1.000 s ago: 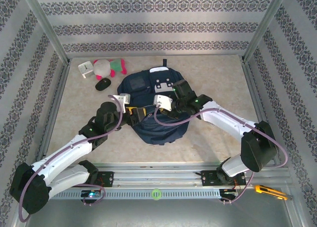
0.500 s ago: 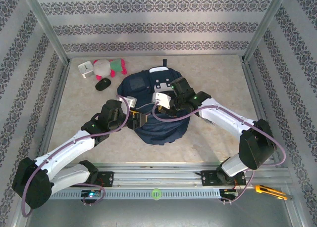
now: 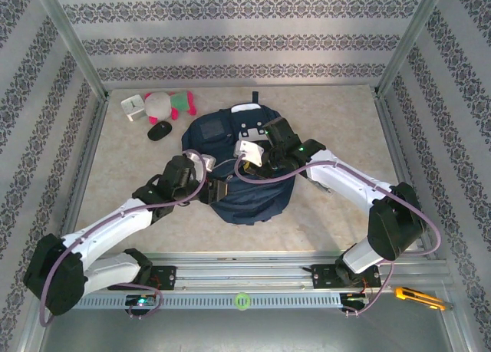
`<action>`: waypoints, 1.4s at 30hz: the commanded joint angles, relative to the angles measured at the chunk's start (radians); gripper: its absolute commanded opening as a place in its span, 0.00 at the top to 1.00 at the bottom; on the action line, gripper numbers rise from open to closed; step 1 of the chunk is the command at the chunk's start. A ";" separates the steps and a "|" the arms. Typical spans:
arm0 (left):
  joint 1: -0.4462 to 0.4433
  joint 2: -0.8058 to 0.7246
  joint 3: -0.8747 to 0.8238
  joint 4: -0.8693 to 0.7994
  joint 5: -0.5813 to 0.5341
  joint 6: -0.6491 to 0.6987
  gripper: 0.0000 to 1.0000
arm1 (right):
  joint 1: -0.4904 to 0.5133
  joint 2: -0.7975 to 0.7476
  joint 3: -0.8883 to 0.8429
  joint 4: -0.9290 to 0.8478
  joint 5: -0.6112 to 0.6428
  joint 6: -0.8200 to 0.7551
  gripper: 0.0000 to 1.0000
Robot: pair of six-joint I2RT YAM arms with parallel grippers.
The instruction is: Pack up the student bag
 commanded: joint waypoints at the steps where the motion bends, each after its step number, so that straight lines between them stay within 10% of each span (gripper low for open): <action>1: -0.033 0.032 0.043 0.065 0.038 -0.006 0.59 | -0.004 -0.003 0.039 0.044 -0.077 0.034 1.00; 16: -0.085 0.048 0.064 0.072 -0.099 -0.057 1.00 | -0.016 -0.008 0.042 0.037 -0.101 0.046 1.00; 28: -0.006 -0.156 -0.007 -0.190 -0.356 -0.048 1.00 | -0.059 -0.080 0.013 0.026 -0.186 -0.006 1.00; 42: 0.233 -0.029 0.023 -0.124 -0.322 0.054 1.00 | -0.118 -0.162 -0.035 0.051 -0.366 -0.086 1.00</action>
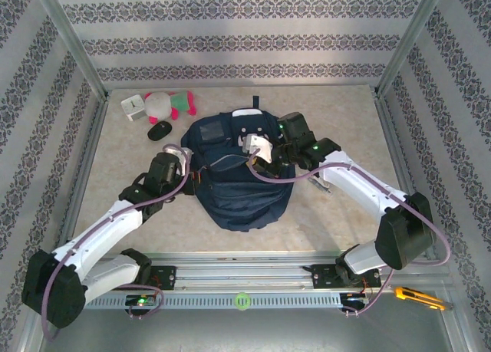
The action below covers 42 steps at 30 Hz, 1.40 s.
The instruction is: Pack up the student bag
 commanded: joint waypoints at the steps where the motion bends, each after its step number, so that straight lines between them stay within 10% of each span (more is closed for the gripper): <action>1: 0.077 0.073 0.023 0.027 -0.082 0.040 1.00 | -0.025 -0.075 -0.008 0.037 -0.147 -0.041 1.00; 6: 0.096 0.167 0.078 0.081 -0.053 0.055 0.98 | -0.023 -0.043 0.003 0.050 -0.126 -0.012 1.00; 12: 0.097 0.101 0.103 0.061 -0.021 0.084 0.55 | 0.013 0.021 0.028 0.047 -0.043 0.014 1.00; 17: 0.097 -0.042 0.039 0.145 0.188 0.298 0.41 | 0.039 0.059 0.060 0.043 -0.050 0.031 1.00; 23: 0.080 -0.080 0.067 0.117 0.526 0.625 0.39 | 0.065 0.094 0.098 0.043 -0.054 0.055 1.00; 37: -0.102 0.074 0.116 0.203 0.177 0.745 0.33 | 0.093 0.128 0.147 0.042 -0.060 0.090 1.00; 42: -0.104 0.089 0.082 0.307 0.113 0.712 0.68 | 0.090 0.125 0.146 0.036 -0.061 0.095 1.00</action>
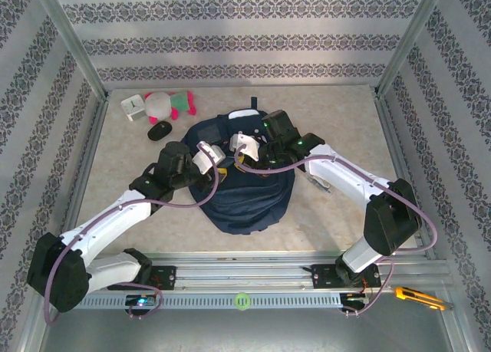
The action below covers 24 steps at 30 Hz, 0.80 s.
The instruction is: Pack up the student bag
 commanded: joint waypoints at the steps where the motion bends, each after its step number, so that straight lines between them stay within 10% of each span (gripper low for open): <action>1: -0.004 -0.010 -0.024 0.137 -0.084 0.000 0.79 | 0.010 -0.003 0.041 0.040 -0.062 0.013 1.00; 5: -0.002 -0.022 -0.026 0.132 -0.054 0.018 0.99 | -0.006 -0.023 0.024 0.024 -0.008 0.021 0.86; 13: 0.033 -0.043 -0.029 0.122 0.003 0.020 1.00 | -0.043 -0.128 -0.144 0.030 0.186 -0.013 0.56; 17: 0.045 -0.050 -0.022 0.099 0.011 0.041 0.99 | -0.098 -0.167 -0.199 0.068 0.208 0.024 0.59; 21: 0.048 -0.060 0.001 0.035 -0.016 0.069 0.95 | -0.133 -0.202 -0.211 0.074 0.147 0.052 0.94; 24: 0.046 -0.063 0.037 -0.035 0.017 0.110 0.72 | -0.134 -0.232 -0.245 0.117 0.074 0.036 1.00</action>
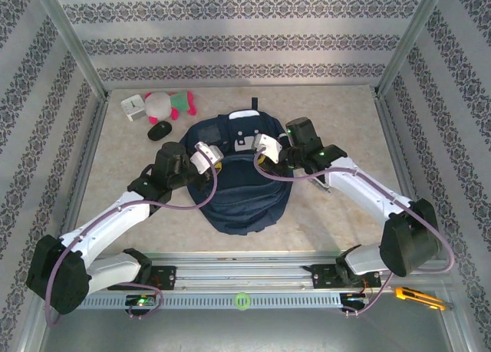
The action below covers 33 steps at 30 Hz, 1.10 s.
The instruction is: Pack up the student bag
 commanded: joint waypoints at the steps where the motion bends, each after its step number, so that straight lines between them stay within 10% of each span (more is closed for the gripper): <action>1: 0.016 -0.037 0.074 -0.083 0.032 0.058 0.60 | -0.018 -0.046 -0.043 0.062 -0.078 0.010 1.00; 7: -0.084 0.051 0.208 -0.183 0.020 0.153 0.37 | -0.015 -0.027 -0.032 0.081 -0.123 0.018 1.00; 16: -0.127 0.249 0.354 -0.157 -0.056 0.195 0.35 | -0.013 -0.015 -0.013 0.094 -0.146 0.022 1.00; 19: -0.127 0.283 0.369 -0.165 -0.057 0.209 0.44 | -0.013 -0.017 -0.008 0.096 -0.146 0.033 1.00; 24: -0.125 0.281 0.354 -0.132 -0.091 0.183 0.92 | -0.035 -0.049 0.016 0.064 -0.134 0.109 0.82; 33: -0.112 0.269 0.343 -0.083 -0.063 0.037 1.00 | -0.301 -0.207 -0.020 -0.211 -0.117 0.252 0.49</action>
